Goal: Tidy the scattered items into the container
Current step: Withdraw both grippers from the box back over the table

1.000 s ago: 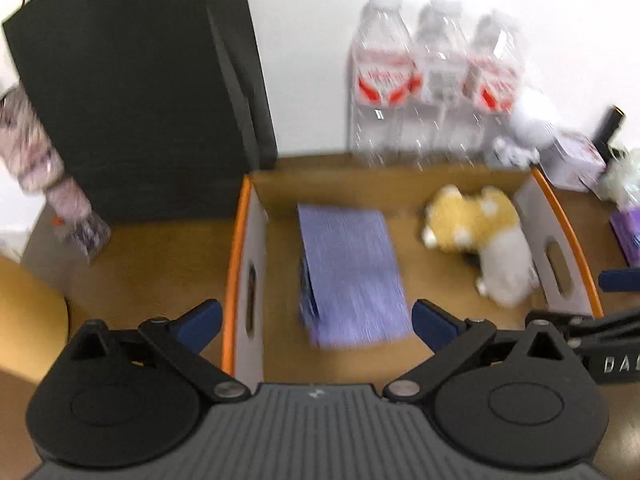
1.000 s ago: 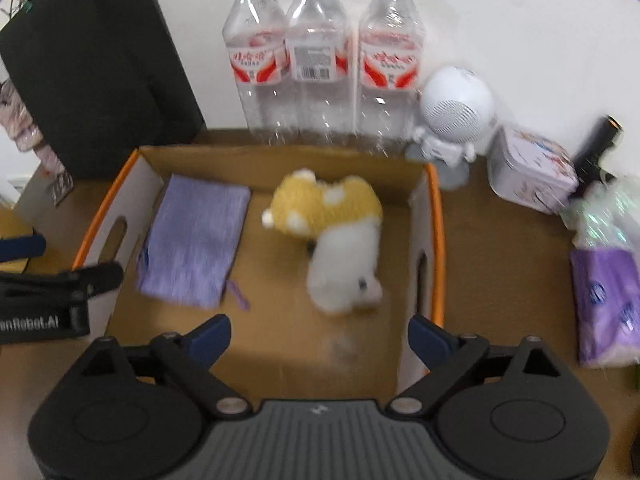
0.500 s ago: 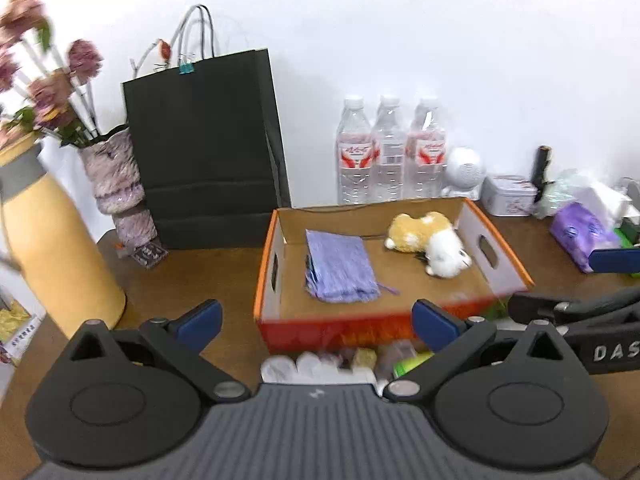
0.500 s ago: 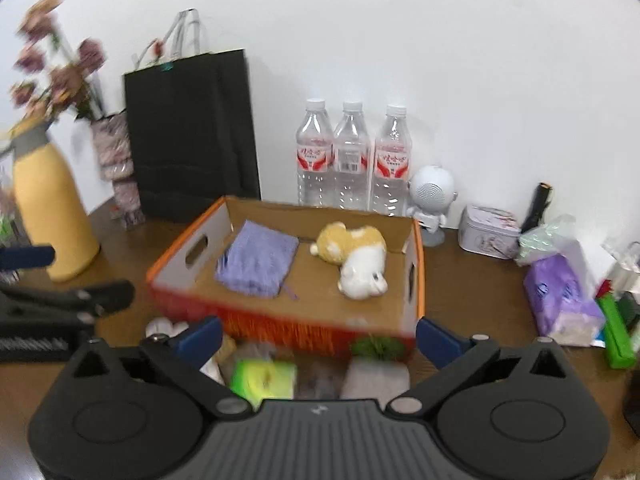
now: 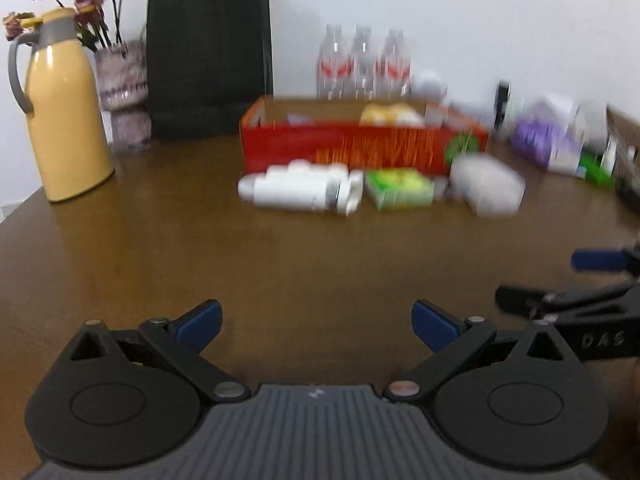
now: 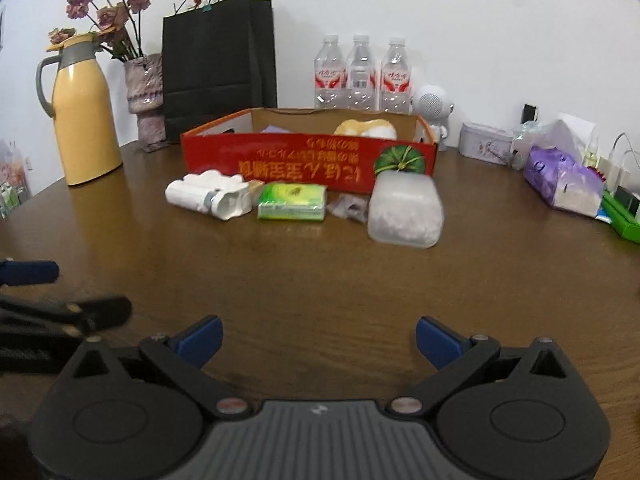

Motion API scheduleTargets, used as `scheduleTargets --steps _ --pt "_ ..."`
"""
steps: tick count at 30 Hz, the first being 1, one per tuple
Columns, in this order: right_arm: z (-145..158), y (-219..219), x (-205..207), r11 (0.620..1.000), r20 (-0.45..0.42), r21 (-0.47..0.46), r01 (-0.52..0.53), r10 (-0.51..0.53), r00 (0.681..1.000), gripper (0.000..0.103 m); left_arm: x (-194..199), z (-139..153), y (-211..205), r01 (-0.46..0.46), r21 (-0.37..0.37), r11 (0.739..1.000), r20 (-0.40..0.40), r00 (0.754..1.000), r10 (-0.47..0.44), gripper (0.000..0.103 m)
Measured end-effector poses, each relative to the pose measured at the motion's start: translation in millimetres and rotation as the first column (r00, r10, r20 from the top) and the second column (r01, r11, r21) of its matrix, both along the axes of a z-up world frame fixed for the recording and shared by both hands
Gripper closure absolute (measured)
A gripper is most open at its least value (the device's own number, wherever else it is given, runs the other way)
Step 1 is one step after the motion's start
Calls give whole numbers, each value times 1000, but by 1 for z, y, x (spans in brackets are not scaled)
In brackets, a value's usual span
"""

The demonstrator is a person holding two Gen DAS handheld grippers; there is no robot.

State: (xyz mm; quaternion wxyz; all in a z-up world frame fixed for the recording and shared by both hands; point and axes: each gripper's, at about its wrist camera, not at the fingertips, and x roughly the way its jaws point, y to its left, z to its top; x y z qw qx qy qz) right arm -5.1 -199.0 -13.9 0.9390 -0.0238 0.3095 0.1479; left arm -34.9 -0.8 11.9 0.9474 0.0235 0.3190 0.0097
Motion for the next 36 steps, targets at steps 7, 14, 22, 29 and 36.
scheduleTargets --steps 7,14,22,29,36 --pt "-9 0 8 999 -61 39 33 -31 998 0 7 -16 10 -21 -60 998 -48 999 18 0" --pt "-12 5 9 1000 -63 -8 29 -29 998 0 7 -16 7 -18 -44 999 -53 998 16 0" --pt "-12 5 9 1000 -63 -8 28 -28 998 0 9 -17 7 -21 -44 999 -54 998 18 0" --pt "-11 5 9 1000 -63 -12 29 -29 998 0 9 -17 7 -20 -43 999 -54 998 18 0" --pt "-12 6 9 999 -63 -35 37 -39 997 0 10 -17 7 -22 -43 999 -54 998 19 0"
